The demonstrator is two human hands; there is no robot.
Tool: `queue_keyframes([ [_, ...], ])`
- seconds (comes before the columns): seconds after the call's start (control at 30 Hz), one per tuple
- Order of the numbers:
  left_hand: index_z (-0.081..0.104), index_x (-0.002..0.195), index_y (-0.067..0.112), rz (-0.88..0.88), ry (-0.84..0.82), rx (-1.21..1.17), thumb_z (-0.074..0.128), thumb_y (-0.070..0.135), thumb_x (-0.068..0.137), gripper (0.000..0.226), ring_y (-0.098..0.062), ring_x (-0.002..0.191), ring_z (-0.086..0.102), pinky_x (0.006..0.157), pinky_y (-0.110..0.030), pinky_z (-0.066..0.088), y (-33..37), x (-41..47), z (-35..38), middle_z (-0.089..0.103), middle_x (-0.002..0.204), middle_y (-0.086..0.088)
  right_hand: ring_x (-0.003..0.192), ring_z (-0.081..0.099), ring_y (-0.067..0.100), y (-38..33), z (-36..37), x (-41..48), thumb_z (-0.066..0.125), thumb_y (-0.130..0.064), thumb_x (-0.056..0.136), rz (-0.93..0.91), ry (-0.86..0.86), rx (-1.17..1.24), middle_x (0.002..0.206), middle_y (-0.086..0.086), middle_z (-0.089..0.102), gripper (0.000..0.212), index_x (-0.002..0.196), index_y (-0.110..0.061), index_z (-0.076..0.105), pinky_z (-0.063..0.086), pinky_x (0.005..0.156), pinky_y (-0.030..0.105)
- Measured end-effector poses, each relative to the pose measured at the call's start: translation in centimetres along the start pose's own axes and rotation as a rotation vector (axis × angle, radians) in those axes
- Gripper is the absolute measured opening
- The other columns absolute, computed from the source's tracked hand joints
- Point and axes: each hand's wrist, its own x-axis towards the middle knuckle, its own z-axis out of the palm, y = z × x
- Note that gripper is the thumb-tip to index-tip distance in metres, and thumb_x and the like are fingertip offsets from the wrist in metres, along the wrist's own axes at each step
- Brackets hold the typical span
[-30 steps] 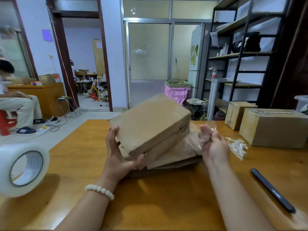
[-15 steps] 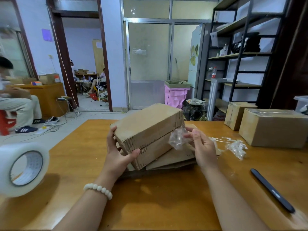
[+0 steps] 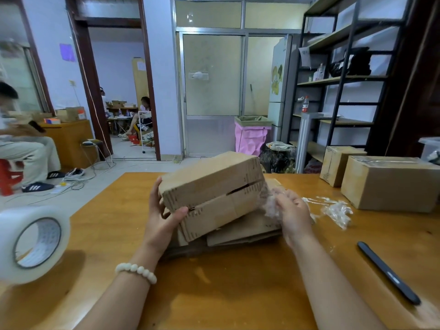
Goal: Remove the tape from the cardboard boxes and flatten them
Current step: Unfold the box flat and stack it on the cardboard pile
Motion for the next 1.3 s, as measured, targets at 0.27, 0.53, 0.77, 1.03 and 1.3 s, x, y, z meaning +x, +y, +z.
queue_keyframes([
  [0.27, 0.011, 0.148, 0.044, 0.086, 0.294, 0.286, 0.05, 0.004, 0.098, 0.075, -0.012, 0.144, 0.02, 0.115, -0.043, 0.032, -0.1, 0.2, 0.5, 0.02, 0.156, 0.009, 0.057, 0.049, 0.012, -0.3, 0.1, -0.3, 0.046, 0.003, 0.093, 0.101, -0.251, 0.228, 0.092, 0.012, 0.071, 0.026, 0.104, -0.02, 0.049, 0.036, 0.044, 0.024],
  [0.53, -0.006, 0.154, 0.032, 0.494, 0.061, 1.071, 0.047, 0.072, 0.072, 0.106, -0.03, 0.146, -0.022, 0.111, -0.06, -0.014, -1.8, 0.0, 1.5, -0.022, 0.161, 0.003, 0.07, 0.054, 0.023, 0.3, 2.5, -2.4, 0.043, 0.004, 0.094, -0.006, -0.463, -0.107, 0.084, 0.007, 0.069, 0.04, 0.075, -0.02, 0.068, 0.047, 0.063, 0.033],
  [0.77, -0.008, 0.155, 0.029, 0.624, 0.013, 1.14, 0.062, 0.069, 0.067, 0.119, -0.039, 0.147, -0.004, 0.102, -0.078, 0.012, -1.9, 0.2, 2.2, -0.006, 0.162, -0.009, 0.053, 0.046, 0.009, 0.4, 3.0, -2.9, 0.043, 0.008, 0.089, -0.003, -0.608, -0.165, 0.056, -0.001, 0.056, 0.042, 0.064, -0.019, 0.064, 0.037, 0.054, 0.019],
  [1.03, 0.016, 0.144, 0.025, 0.668, 0.111, 1.033, 0.07, 0.057, 0.064, 0.101, -0.04, 0.134, 0.022, 0.094, -0.076, 0.035, -0.8, 0.6, 2.6, 0.026, 0.14, -0.013, 0.062, 0.047, 0.013, 0.5, 2.6, -2.4, 0.043, -0.028, 0.079, 0.036, -0.619, 0.148, 0.064, 0.001, 0.048, 0.022, 0.062, -0.015, 0.043, 0.039, 0.067, 0.026],
  [1.3, 0.02, 0.144, 0.025, 0.687, 0.085, 0.986, 0.064, 0.059, 0.066, 0.095, -0.039, 0.133, 0.025, 0.099, -0.069, 0.038, -0.5, 0.6, 2.2, 0.027, 0.14, -0.012, 0.079, 0.042, 0.029, 0.5, 2.9, -2.3, 0.045, -0.03, 0.083, 0.006, -0.575, 0.105, 0.073, 0.022, 0.036, 0.029, 0.055, -0.022, 0.043, 0.037, 0.08, 0.042],
])
